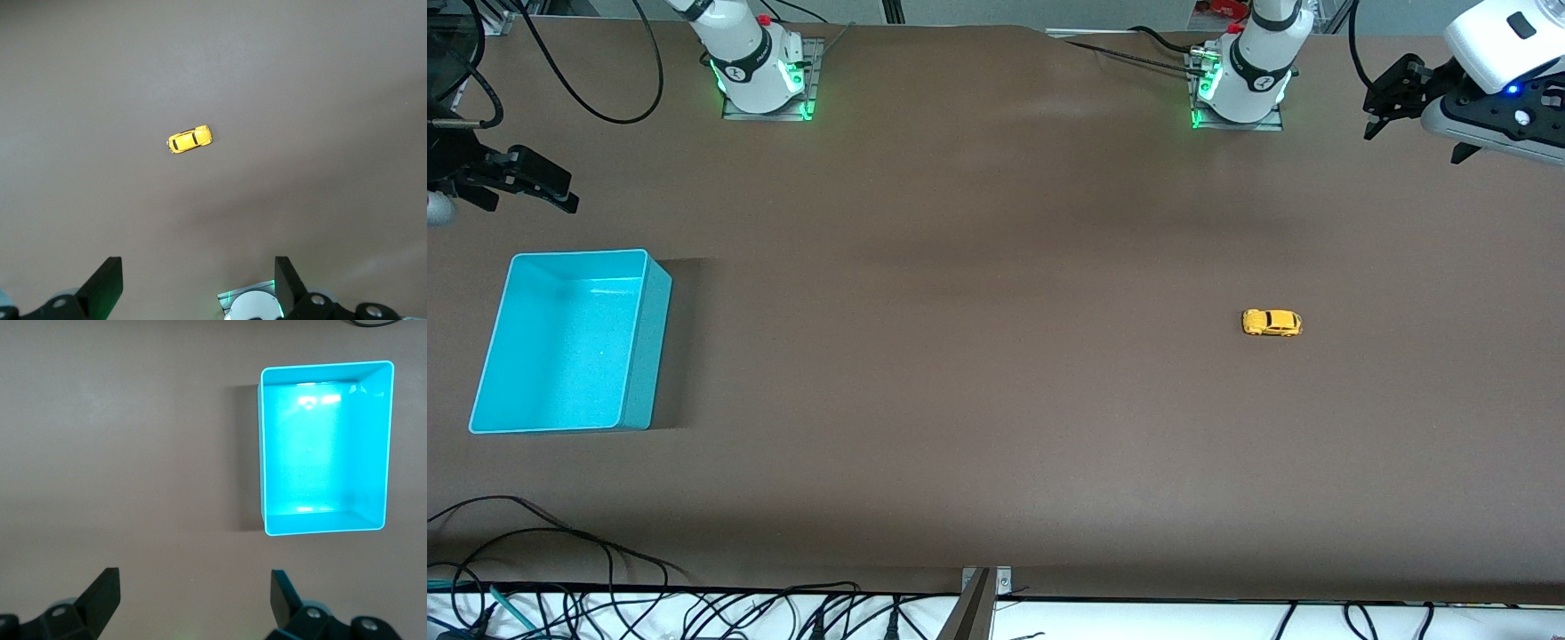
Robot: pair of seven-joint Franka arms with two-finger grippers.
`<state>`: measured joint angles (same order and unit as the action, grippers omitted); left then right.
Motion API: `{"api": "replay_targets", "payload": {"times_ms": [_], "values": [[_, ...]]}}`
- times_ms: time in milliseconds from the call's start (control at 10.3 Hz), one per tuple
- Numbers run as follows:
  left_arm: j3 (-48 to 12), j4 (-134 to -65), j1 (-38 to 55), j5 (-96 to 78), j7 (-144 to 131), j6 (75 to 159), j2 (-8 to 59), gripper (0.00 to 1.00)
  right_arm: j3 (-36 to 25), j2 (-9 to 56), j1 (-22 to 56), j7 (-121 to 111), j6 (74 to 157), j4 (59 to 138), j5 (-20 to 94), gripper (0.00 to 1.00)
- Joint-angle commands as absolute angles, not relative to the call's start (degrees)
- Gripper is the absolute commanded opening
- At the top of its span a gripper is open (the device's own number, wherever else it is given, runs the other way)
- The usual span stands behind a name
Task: Wind up and store yellow beetle car
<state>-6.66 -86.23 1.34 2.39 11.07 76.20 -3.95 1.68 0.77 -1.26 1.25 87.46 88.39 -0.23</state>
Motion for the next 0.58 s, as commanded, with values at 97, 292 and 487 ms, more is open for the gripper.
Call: {"api": "replay_targets", "payload": {"times_ms": [97,292,487], "values": [[-6.9,-84.0,0.6,2.6,9.8,74.7,-2.8,1.00,1.8,0.4,-1.4,1.5,86.4,87.7,-0.1,1.00],[-6.9,-84.0,-2.3,-0.2,9.8,74.8,-2.7,1.00,1.8,0.4,-1.4,1.5,86.4,87.7,-0.1,1.00],[-6.9,-84.0,-3.5,-1.0,9.8,74.9,-2.5,1.00,1.8,0.4,-1.4,1.5,86.4,87.7,-0.1,1.00]]}}
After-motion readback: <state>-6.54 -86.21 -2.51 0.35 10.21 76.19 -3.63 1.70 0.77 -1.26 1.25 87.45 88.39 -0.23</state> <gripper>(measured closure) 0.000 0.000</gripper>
